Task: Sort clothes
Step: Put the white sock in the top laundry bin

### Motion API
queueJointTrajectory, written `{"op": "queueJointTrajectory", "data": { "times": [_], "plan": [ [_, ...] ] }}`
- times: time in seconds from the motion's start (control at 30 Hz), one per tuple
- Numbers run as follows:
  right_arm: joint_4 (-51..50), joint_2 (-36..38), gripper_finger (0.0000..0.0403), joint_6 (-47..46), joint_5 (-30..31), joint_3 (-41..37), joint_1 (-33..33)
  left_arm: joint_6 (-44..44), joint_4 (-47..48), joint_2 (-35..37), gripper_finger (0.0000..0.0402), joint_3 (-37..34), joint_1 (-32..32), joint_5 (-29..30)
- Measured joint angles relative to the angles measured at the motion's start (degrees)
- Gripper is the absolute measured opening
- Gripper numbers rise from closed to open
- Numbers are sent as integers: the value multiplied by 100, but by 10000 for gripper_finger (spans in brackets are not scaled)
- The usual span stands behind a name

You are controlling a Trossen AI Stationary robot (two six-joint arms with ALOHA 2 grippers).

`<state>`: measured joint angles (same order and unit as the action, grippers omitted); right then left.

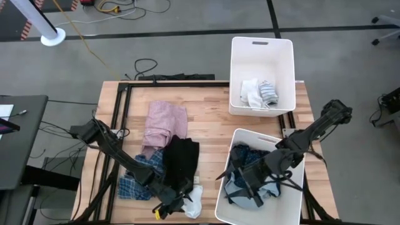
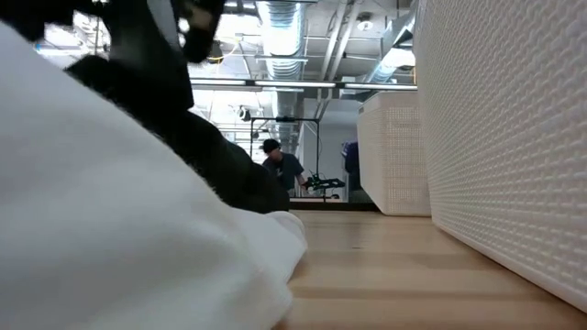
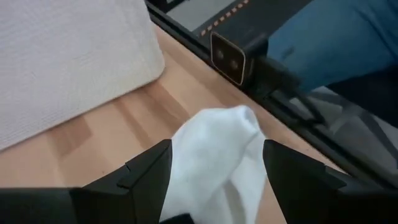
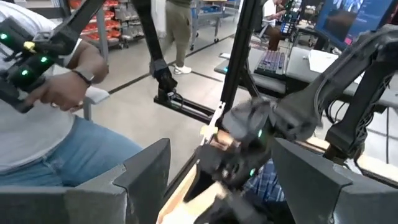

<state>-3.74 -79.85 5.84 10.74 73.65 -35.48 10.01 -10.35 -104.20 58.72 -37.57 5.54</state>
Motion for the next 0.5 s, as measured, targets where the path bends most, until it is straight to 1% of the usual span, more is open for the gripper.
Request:
{"op": "queueJointTrajectory", "data": {
  "times": [0.07,0.17,0.27,0.33,0.37,0.43,0.5],
  "plan": [
    [108,-85,296,88,-1,0,40,97,-173,-243,247,4,51,-57],
    [103,-175,296,103,-2,0,77,165,-181,-548,247,55,155,24],
    [78,-205,296,83,-4,0,120,184,-206,-675,247,194,272,-74],
    [87,-204,296,81,-4,0,120,220,-131,-748,238,275,320,-83],
    [95,-196,296,81,-4,0,120,248,-67,-761,229,300,335,-78],
    [89,-190,296,83,-7,0,118,330,-15,-761,196,323,360,-78],
    [87,-190,296,83,-11,0,118,464,-25,-759,147,337,361,-76]
  ]
}}
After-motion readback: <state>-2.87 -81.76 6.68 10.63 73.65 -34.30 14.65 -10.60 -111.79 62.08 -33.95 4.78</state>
